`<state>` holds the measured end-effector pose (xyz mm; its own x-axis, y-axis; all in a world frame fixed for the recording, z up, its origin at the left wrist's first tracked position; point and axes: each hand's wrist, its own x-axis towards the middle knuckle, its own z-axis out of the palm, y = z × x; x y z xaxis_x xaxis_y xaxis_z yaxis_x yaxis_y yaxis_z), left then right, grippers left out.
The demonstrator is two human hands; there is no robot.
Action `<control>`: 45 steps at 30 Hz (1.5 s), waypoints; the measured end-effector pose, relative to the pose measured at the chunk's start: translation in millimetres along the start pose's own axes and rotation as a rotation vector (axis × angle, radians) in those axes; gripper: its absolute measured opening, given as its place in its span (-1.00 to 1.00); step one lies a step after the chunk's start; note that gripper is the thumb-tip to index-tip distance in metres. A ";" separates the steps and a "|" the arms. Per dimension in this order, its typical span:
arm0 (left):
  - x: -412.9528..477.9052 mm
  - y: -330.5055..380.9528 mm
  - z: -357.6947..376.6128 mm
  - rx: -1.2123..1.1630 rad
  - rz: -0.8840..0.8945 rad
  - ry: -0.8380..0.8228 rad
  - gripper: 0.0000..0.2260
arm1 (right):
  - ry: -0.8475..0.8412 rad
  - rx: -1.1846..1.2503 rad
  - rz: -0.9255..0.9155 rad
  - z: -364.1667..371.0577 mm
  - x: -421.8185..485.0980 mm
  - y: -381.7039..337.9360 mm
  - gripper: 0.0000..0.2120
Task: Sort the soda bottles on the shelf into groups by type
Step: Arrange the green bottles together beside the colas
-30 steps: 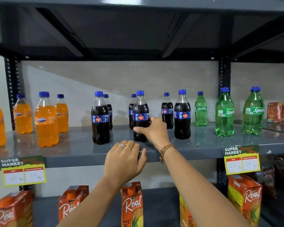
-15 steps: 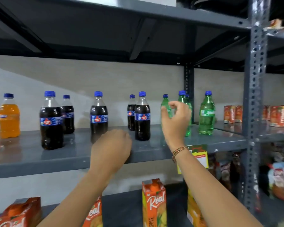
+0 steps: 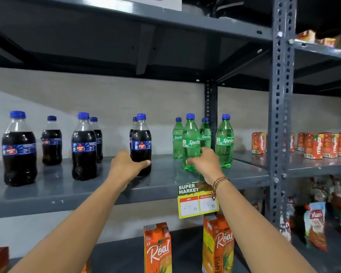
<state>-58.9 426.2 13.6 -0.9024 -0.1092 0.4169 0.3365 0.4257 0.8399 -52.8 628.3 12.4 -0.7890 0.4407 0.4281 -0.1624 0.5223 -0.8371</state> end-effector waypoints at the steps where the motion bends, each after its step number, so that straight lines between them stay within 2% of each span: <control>1: 0.8 -1.1 0.2 -0.006 -0.008 0.000 -0.65 | 0.006 -0.006 -0.009 0.6 -0.1 0.3 -0.70; 6: -0.2 -1.9 0.9 0.048 0.016 0.016 -0.67 | 0.008 0.030 -0.048 -1.7 -1.1 2.0 -0.77; 10: -0.5 -3.2 1.3 0.052 0.028 0.036 -0.70 | 0.010 0.042 -0.073 -2.2 -2.2 3.4 -0.72; 15: -0.6 -3.7 1.7 0.064 0.029 0.037 -0.65 | 0.007 0.076 -0.053 -1.1 -0.5 6.6 -0.77; 18: -1.8 -3.0 1.7 0.101 0.032 0.031 -0.64 | 0.012 0.127 -0.037 -2.4 -2.5 6.5 -0.60; 20: -5.0 -0.9 4.7 0.162 0.039 0.020 -0.60 | 0.105 0.136 -0.063 -6.0 -5.0 5.9 -0.42; 21: -7.1 0.9 6.4 0.194 0.056 0.044 -0.56 | 0.185 0.130 -0.107 -8.4 -6.4 6.1 -0.43; 23: -11.1 6.8 10.4 0.223 0.179 0.178 -0.54 | 0.379 0.105 -0.220 -15.0 -8.9 6.9 -0.58; 25: -15.7 17.6 19.2 0.193 0.398 0.322 -0.56 | 0.532 0.024 -0.253 -24.7 -4.2 13.7 -0.64; 27: -21.6 30.8 30.1 0.140 0.536 0.350 -0.54 | 0.556 -0.077 -0.179 -33.3 4.8 20.3 -0.53; 28: -23.6 37.3 36.7 0.113 0.561 0.320 -0.52 | 0.514 -0.112 -0.123 -36.2 9.5 22.5 -0.44; 31: -20.7 53.4 63.8 0.031 0.485 0.150 -0.44 | 0.333 -0.095 0.019 -39.8 26.3 27.7 -0.25; 33: -13.9 59.4 79.5 -0.004 0.323 0.012 -0.32 | 0.270 -0.064 0.058 -40.9 32.4 30.1 -0.28; 35: -8.4 62.4 90.9 0.003 0.172 -0.090 -0.28 | 0.251 -0.064 0.084 -43.4 35.0 32.4 -0.40; 39: -3.2 58.5 107.3 0.018 0.047 -0.170 -0.39 | 0.235 -0.092 0.085 -46.4 39.2 37.2 -0.55; 45: 5.3 48.9 116.0 0.023 0.099 -0.150 -0.71 | 0.231 -0.080 0.077 -43.9 44.2 39.4 -0.59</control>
<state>-78.5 550.7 16.6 -0.8956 0.0685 0.4395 0.4212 0.4484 0.7884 -68.1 700.4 13.3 -0.6397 0.6316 0.4381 -0.0521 0.5331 -0.8445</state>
